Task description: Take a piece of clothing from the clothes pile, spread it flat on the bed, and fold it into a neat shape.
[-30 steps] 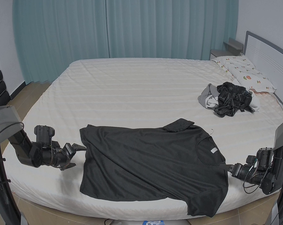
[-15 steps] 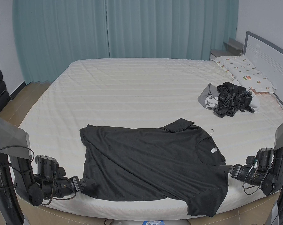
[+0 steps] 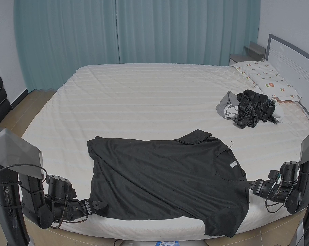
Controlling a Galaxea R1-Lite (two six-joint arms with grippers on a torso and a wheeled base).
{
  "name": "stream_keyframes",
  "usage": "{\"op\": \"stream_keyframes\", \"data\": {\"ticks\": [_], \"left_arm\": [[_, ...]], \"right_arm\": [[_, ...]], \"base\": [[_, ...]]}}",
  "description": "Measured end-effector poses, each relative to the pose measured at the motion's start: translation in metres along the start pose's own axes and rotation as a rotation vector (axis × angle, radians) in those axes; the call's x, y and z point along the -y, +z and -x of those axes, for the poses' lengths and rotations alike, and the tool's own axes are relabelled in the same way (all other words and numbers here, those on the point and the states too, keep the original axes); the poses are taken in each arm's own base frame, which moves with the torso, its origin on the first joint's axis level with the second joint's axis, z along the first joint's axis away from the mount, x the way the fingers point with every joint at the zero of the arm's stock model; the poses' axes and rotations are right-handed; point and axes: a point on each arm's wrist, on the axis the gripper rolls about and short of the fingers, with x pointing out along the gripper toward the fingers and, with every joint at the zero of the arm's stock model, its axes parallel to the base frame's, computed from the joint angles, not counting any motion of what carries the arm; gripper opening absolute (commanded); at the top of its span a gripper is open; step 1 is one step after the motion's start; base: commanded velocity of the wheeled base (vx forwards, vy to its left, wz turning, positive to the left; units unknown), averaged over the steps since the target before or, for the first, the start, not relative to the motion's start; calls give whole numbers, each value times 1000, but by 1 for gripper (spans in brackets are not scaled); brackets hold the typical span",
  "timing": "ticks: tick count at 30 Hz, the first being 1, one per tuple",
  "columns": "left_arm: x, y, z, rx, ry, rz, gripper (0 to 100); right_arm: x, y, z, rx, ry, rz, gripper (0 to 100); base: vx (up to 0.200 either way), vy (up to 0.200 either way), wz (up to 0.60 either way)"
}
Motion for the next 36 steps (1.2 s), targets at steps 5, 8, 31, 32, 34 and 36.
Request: {"op": "stream_keyframes", "data": {"ticks": [5,8,31,32,34,36], "left_arm": [[-1,0,0,20,41,1,0],[-3,-3,2,27,76,4,0],[-17,-17,23,81,400,-152,0],[-18,-18,23,79,405,-152,0],[-18,-18,23,75,412,-154,0],[-20,-21,24,46,433,-158,0]], "right_arm": [[0,0,0,1,0,1,100],[0,0,0,1,0,2,100],[0,-3,0,-15,-5,3,100],[0,-4,0,-18,-5,3,100],[0,-6,-1,-27,-6,3,100],[-1,-9,-3,-47,-5,4,100]], "base": [[0,0,0],[0,0,0],[0,0,0],[0,0,0],[0,0,0],[0,0,0]]}}
